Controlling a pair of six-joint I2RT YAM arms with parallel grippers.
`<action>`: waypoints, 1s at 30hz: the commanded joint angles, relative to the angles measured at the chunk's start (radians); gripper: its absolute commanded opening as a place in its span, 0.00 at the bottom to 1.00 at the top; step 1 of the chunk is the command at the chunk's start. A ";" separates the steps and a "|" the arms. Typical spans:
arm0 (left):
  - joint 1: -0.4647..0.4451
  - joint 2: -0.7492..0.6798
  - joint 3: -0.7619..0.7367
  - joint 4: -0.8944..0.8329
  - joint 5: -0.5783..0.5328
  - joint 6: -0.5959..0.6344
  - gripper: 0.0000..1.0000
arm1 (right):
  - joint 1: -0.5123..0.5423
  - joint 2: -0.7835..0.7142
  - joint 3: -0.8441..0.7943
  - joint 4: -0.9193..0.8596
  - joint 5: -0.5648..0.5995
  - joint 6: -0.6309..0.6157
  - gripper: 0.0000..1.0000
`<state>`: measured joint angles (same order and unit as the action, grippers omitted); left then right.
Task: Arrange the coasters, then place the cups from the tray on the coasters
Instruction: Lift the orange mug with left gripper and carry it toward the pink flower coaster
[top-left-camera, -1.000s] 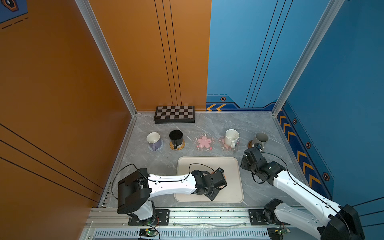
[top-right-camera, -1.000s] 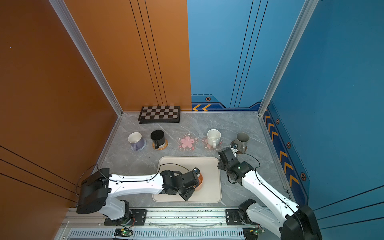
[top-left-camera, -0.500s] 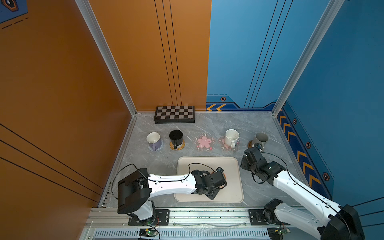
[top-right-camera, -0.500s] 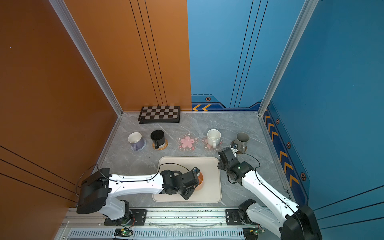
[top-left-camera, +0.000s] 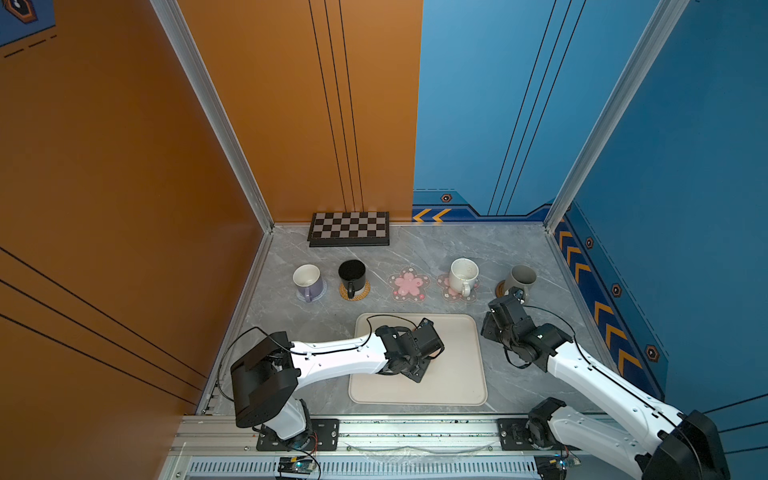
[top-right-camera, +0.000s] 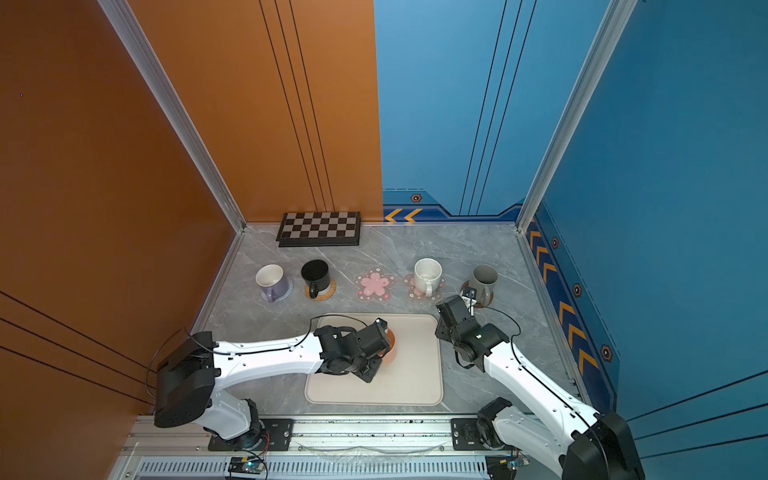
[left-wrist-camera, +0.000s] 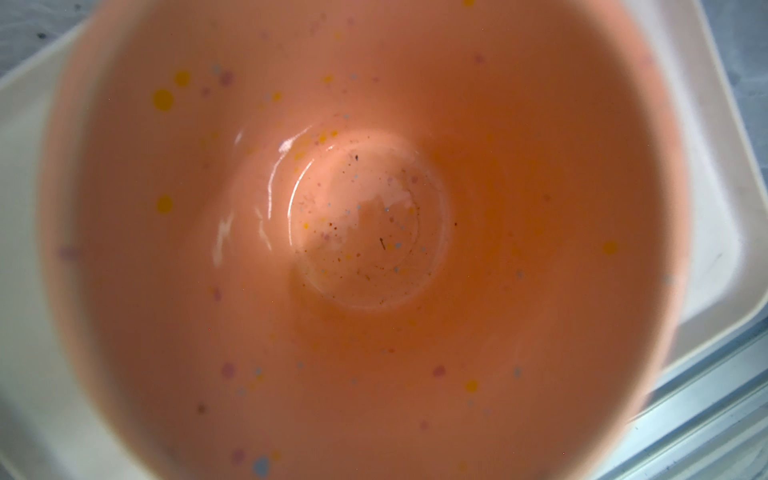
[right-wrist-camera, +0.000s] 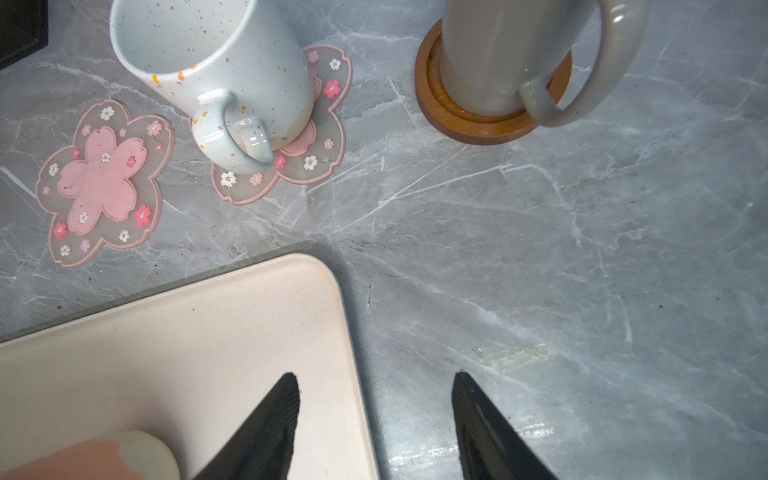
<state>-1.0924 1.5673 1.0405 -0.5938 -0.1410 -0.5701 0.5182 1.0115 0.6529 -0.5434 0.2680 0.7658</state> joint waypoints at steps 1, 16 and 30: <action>0.071 -0.019 0.084 0.017 -0.075 0.013 0.04 | 0.017 0.001 0.018 -0.054 -0.041 0.055 0.61; 0.274 0.256 0.429 -0.050 -0.081 0.108 0.00 | 0.174 0.166 0.250 -0.227 0.000 0.064 0.63; 0.317 0.421 0.678 -0.093 -0.113 0.147 0.00 | 0.177 0.045 0.264 -0.269 0.046 0.084 0.64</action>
<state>-0.7902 1.9800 1.6646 -0.7010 -0.2096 -0.4335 0.6922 1.0939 0.9134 -0.7723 0.2703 0.8234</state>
